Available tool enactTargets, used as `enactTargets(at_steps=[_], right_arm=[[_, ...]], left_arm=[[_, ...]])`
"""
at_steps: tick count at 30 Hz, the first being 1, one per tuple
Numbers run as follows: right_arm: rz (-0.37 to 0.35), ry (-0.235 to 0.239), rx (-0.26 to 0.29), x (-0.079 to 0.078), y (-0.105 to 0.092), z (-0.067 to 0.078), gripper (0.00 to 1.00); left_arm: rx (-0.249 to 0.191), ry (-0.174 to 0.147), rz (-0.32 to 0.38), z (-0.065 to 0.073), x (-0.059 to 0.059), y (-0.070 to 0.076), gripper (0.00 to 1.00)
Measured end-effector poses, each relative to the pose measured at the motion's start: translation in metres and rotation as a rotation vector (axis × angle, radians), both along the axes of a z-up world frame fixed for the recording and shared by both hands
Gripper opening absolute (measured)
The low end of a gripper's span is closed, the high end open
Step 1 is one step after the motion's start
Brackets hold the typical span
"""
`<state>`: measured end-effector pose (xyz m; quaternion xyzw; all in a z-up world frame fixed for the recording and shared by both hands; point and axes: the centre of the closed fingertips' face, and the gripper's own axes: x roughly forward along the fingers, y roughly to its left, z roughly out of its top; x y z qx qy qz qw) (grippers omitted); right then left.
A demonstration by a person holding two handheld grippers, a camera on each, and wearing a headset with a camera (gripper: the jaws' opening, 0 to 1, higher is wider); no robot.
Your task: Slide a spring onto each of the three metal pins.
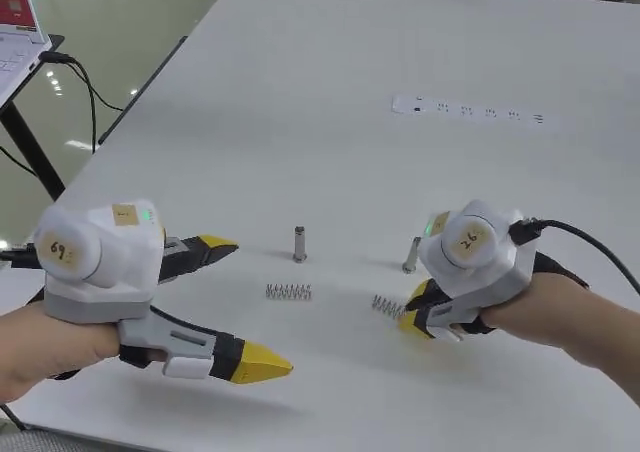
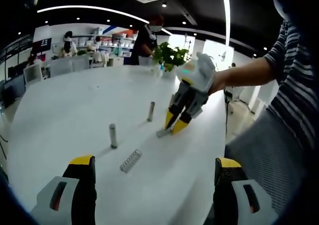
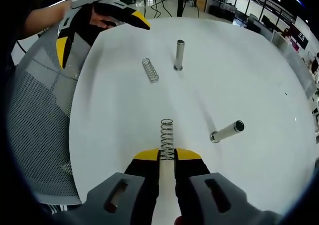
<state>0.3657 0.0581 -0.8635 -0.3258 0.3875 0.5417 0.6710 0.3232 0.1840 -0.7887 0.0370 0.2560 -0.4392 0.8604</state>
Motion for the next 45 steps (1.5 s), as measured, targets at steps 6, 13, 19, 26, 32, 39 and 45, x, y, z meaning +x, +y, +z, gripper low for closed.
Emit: enactTargets(at_steps=[6,13,19,26,32,39,45], right_arm=[[0.045,-0.023,-0.001,-0.002,-0.003,0.004,0.08],[0.065,-0.034,0.013,-0.003,-0.007,0.015,0.08],[0.101,-0.045,0.026,-0.009,-0.009,0.027,0.08],[0.148,-0.065,0.040,-0.020,-0.012,0.039,0.08],[0.197,-0.090,0.039,-0.029,-0.014,0.046,0.08],[0.239,-0.127,0.049,-0.036,-0.012,0.055,0.08],[0.265,-0.149,0.059,-0.041,-0.012,0.060,0.08]], left_arm=[[0.002,0.006,-0.006,-0.001,-0.003,-0.001,0.97],[0.004,0.010,-0.026,-0.001,-0.004,-0.006,0.97],[0.002,0.010,-0.049,0.000,-0.003,-0.014,0.96],[-0.001,0.013,-0.079,-0.001,-0.003,-0.023,0.94],[-0.006,0.014,-0.129,-0.002,-0.008,-0.038,0.89],[-0.030,0.023,-0.177,0.001,-0.013,-0.051,0.76],[-0.066,0.024,-0.207,0.004,-0.012,-0.062,0.67]])
